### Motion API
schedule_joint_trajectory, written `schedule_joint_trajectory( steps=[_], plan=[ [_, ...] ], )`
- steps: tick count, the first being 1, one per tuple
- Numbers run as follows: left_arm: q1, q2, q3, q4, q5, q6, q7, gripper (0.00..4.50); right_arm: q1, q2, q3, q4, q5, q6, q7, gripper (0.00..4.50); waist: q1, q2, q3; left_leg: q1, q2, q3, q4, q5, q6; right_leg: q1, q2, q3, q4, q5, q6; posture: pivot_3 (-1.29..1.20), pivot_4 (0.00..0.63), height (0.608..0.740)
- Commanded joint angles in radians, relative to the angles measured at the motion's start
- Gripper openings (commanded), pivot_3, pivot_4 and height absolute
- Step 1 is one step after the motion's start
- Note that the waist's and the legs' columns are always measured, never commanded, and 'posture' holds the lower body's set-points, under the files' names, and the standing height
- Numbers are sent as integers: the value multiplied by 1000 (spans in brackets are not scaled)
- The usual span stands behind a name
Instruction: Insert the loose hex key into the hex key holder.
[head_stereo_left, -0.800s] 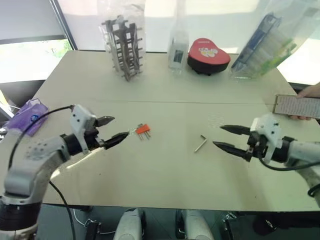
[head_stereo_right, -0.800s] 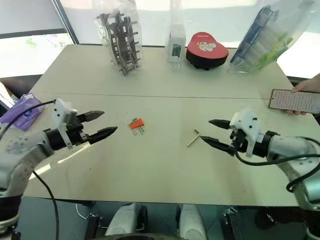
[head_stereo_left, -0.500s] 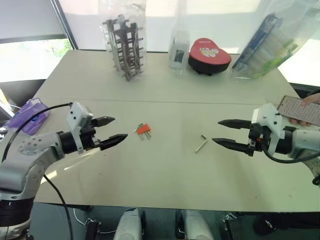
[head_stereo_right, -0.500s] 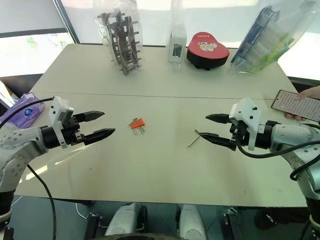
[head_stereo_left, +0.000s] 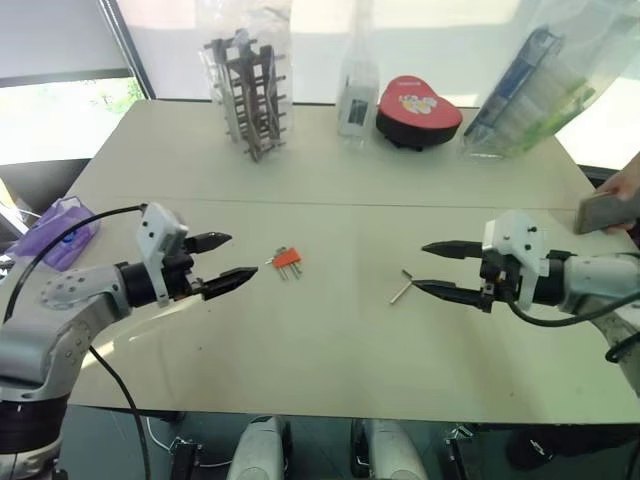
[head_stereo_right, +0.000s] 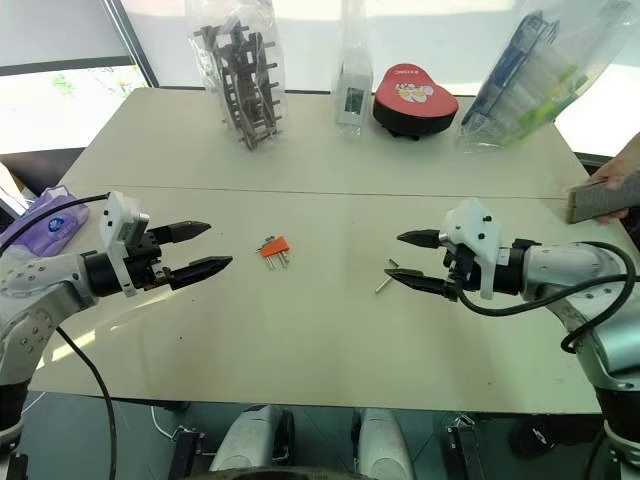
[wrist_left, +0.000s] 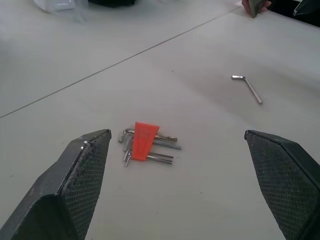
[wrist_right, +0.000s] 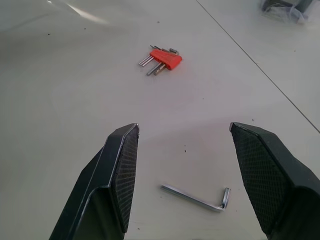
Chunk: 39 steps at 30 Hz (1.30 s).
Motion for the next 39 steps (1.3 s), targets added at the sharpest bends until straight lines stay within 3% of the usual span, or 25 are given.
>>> schedule_joint_trajectory(
  steps=[1, 9, 17, 26, 39],
  plan=[
    [0, -7, 46, -24, 20, -37, 36, 4459, -45, 38, 45, 7, -55, -58, -25, 3017, -1, 0, 0, 0, 0, 0, 0, 0, 0, 0, 0, 0, 0, 0, 0, 0, 150, 740],
    [-2, -98, 98, 63, 148, -143, 226, 4459, -161, 278, 305, 170, -360, -257, -191, 3017, -3, 0, 0, 0, 0, 1, 0, 0, 0, 0, 0, 0, 1, 0, 1, 0, 150, 740],
    [33, -113, 139, 52, 172, -160, 276, 4459, -332, 501, 484, 505, -617, -419, -331, 3017, -4, 0, 0, 0, 0, 2, 0, 0, -1, -1, 0, 0, 2, 2, 3, 0, 150, 740],
    [83, -114, 165, -8, 181, -153, 305, 4459, -433, 628, 553, 726, -759, -543, -402, 3017, -14, 0, 0, 0, 0, 2, 0, 0, -1, -1, 0, 0, 2, 2, 4, 0, 150, 740],
    [132, -115, 200, -68, 181, -144, 338, 4459, -473, 704, 591, 806, -842, -595, -409, 3017, -30, 0, 0, 0, 1, 2, 0, 1, -1, -2, 0, 0, 4, 3, 4, 0, 150, 740]
  ],
)
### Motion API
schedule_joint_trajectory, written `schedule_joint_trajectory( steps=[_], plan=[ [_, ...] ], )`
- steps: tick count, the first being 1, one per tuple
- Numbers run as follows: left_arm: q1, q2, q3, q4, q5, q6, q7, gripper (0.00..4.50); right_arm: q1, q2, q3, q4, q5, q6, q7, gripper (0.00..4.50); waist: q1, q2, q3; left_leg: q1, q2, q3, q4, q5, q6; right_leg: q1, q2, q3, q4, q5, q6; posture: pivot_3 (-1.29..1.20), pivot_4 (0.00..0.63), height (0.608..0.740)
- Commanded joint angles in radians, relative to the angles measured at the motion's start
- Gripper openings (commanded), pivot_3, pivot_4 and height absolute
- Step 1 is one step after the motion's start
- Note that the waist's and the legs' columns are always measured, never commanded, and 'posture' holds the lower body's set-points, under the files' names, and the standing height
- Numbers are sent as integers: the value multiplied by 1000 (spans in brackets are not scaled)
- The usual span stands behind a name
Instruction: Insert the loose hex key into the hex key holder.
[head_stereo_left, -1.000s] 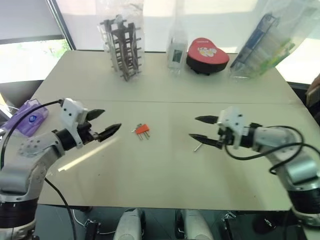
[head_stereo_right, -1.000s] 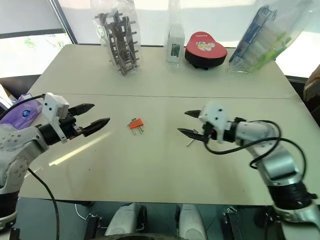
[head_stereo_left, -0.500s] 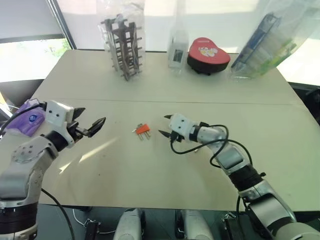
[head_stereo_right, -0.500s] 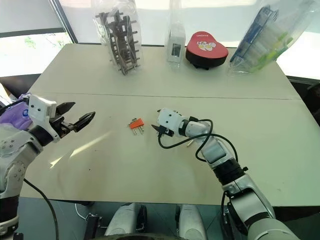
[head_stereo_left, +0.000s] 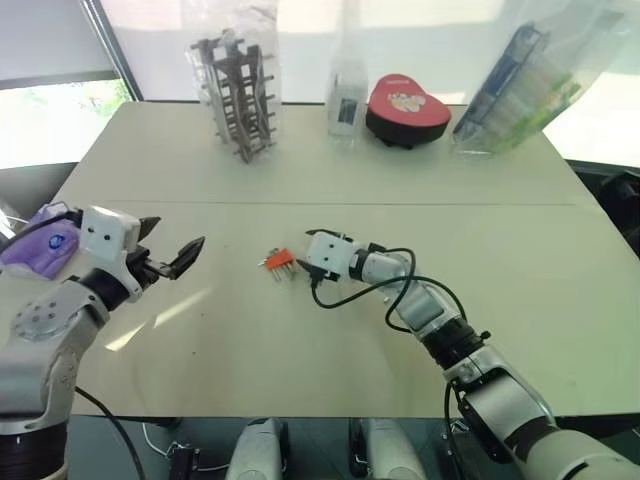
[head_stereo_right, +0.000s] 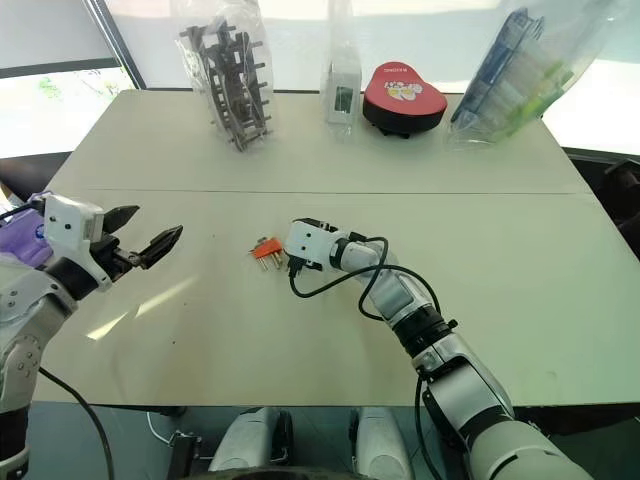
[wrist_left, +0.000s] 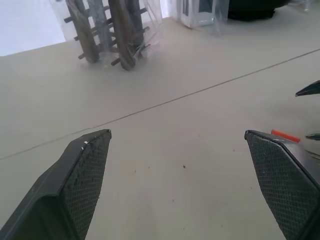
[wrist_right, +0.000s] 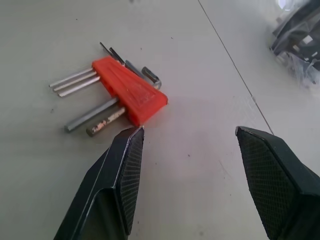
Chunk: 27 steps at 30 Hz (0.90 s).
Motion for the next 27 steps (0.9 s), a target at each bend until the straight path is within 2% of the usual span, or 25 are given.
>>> schedule_joint_trajectory(
  steps=[1, 12, 20, 27],
  plan=[
    [7, 4, 47, -45, 0, -9, 15, 4459, -16, 17, 11, -5, -7, -27, 21, 3017, 0, 0, 0, 0, 0, 0, 0, 0, 0, 0, 0, 0, 0, 0, 0, 0, 150, 740],
    [27, -4, 62, -80, -1, 0, 38, 4459, 19, 44, 39, -52, 5, -12, 103, 3017, -1, 0, 0, 0, 0, 0, 0, 0, 0, 0, 0, 0, 0, 0, 0, 0, 150, 740],
    [28, -7, 51, -78, 0, -3, 43, 4459, -16, 69, -51, -97, 73, 82, 102, 3017, -1, 0, 0, 0, 0, 0, 0, 0, 0, -1, 0, 0, 1, 0, 0, 0, 150, 740],
    [10, -10, 25, -62, 8, -13, 37, 4459, -42, 61, -86, -84, 73, 104, 80, 3017, 0, 0, 0, 0, 0, 0, 0, 0, 0, -1, -1, 0, 1, 0, 0, 0, 150, 740]
  ],
)
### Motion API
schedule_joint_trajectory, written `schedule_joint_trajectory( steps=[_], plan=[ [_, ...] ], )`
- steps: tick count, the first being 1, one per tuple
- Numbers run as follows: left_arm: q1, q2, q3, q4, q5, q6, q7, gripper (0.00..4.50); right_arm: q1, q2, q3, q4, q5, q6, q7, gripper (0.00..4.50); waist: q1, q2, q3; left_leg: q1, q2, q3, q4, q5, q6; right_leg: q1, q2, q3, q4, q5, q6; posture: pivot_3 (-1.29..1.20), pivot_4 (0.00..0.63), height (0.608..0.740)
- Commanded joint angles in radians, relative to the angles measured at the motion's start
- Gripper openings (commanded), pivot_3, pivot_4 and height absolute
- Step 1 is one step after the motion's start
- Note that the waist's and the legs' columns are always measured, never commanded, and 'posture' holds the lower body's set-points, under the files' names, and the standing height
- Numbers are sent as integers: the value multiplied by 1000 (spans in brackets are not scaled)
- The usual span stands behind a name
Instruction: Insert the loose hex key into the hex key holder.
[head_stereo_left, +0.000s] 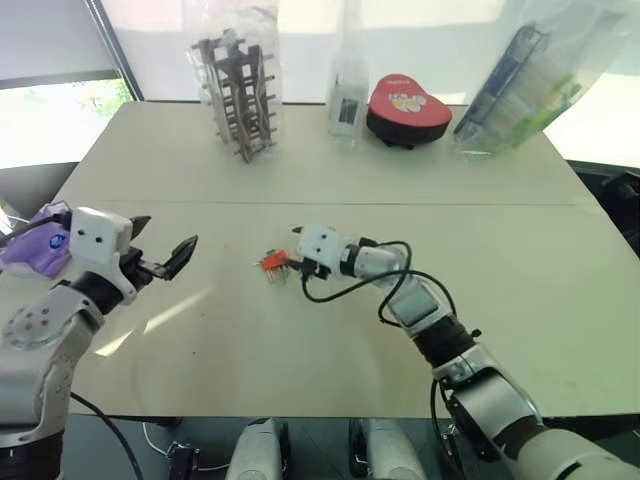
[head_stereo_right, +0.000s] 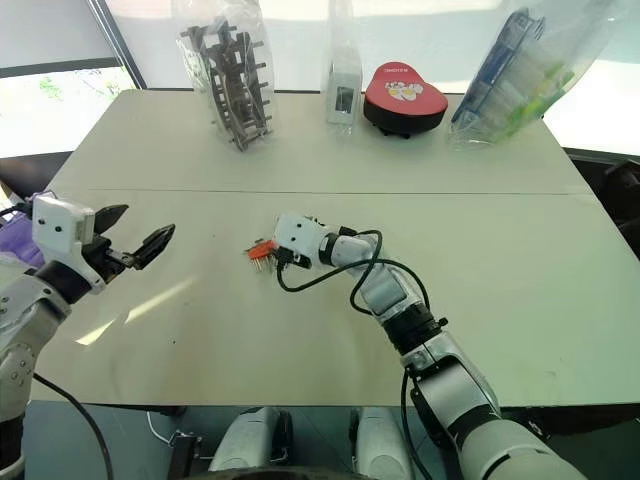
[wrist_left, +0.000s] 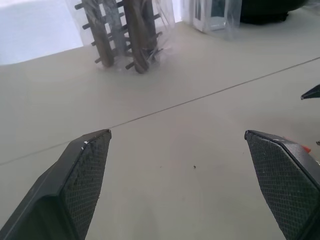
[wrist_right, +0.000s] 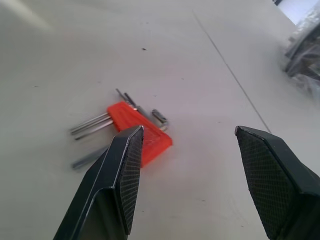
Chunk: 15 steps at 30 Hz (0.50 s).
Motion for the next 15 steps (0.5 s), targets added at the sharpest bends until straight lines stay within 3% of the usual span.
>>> schedule_joint_trajectory(
  steps=[1, 15],
  plan=[
    [-16, -1, -2, -11, 8, -21, -5, 4459, -24, -2, -20, -13, 6, -11, -14, 3017, -1, 0, 0, 0, 0, 0, 0, 0, 0, 0, 0, 0, 0, 0, 0, 0, 150, 740],
    [-25, 1, 0, -8, 7, -17, -12, 4459, 0, -13, 43, 69, -67, -100, -42, 3017, -2, 0, 0, 0, 0, 0, 0, 0, 0, 0, 0, 0, 0, 0, 0, 0, 150, 740]
  ],
)
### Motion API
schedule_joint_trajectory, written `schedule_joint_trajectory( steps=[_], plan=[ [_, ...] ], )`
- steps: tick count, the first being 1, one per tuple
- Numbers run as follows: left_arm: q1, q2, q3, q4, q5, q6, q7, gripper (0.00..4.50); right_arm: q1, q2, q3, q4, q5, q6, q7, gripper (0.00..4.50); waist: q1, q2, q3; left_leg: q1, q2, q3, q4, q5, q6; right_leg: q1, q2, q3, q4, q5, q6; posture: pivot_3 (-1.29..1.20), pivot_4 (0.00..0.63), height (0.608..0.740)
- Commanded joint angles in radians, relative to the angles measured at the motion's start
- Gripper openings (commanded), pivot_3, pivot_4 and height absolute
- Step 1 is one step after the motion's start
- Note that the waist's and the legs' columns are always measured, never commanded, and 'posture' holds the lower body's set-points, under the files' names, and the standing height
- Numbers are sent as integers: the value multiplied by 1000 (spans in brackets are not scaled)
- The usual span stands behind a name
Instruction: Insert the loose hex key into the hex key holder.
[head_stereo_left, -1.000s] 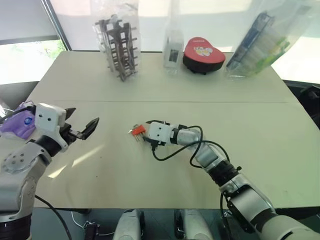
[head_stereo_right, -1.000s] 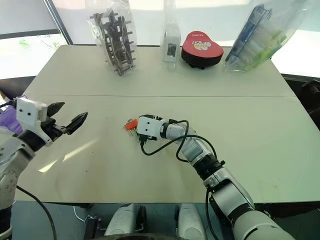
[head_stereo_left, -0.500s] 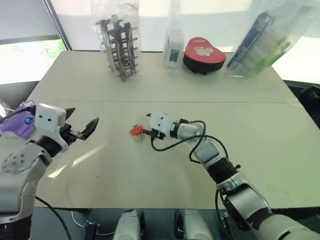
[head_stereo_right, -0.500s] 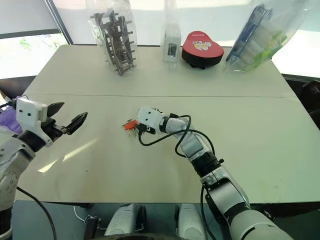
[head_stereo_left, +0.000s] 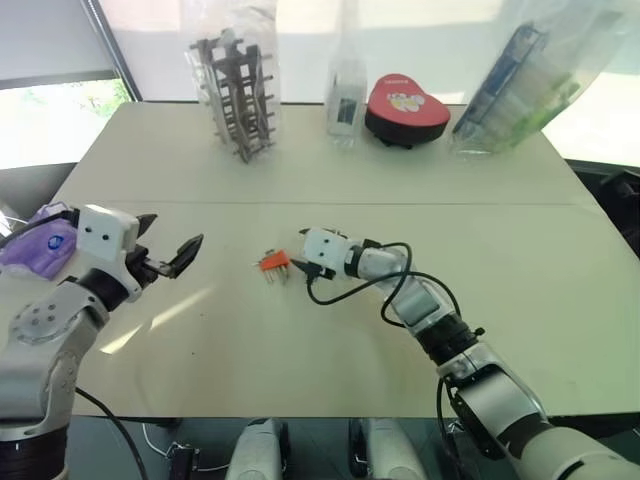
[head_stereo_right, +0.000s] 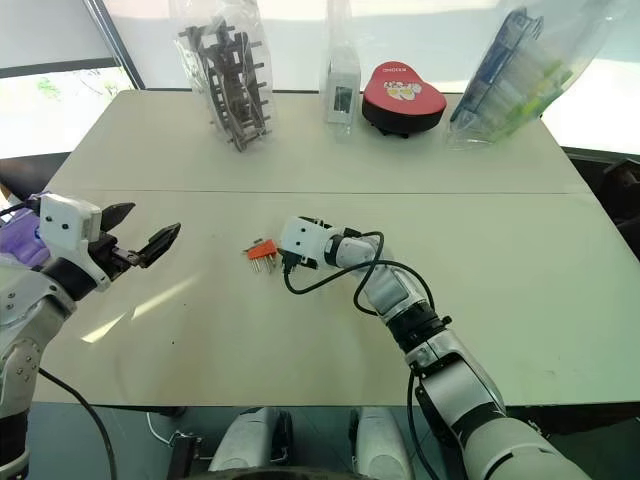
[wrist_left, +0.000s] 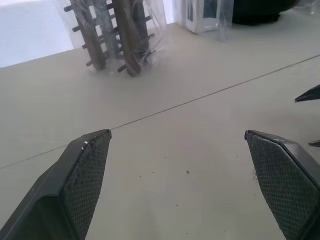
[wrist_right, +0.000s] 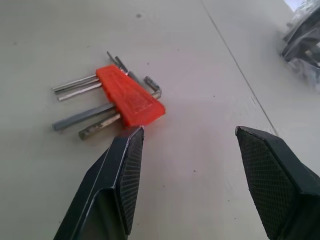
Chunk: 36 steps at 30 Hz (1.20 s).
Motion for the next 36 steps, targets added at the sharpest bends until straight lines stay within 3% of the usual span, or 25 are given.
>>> schedule_joint_trajectory(
  steps=[1, 21, 36],
  plan=[
    [-9, 1, 18, -20, 0, -16, -2, 4459, -2, 13, 9, -9, -9, -31, -11, 3017, 0, 0, 0, 0, 0, 0, 0, 0, 0, 0, 0, 0, 0, 0, 0, 0, 150, 740],
    [6, -5, 31, -49, -3, -12, 21, 4459, 23, 67, 70, 8, -26, -45, 24, 3017, -2, 0, 0, 0, 0, 0, 0, 0, 0, 0, 0, 0, 0, 0, 0, 0, 150, 740],
    [24, -11, 42, -66, 0, -8, 30, 4459, 31, 140, 42, -7, 47, 104, 80, 3017, -4, 0, 0, 1, 1, -2, -1, 0, 0, 0, 0, 0, 0, 0, 0, 0, 150, 740]
  ],
)
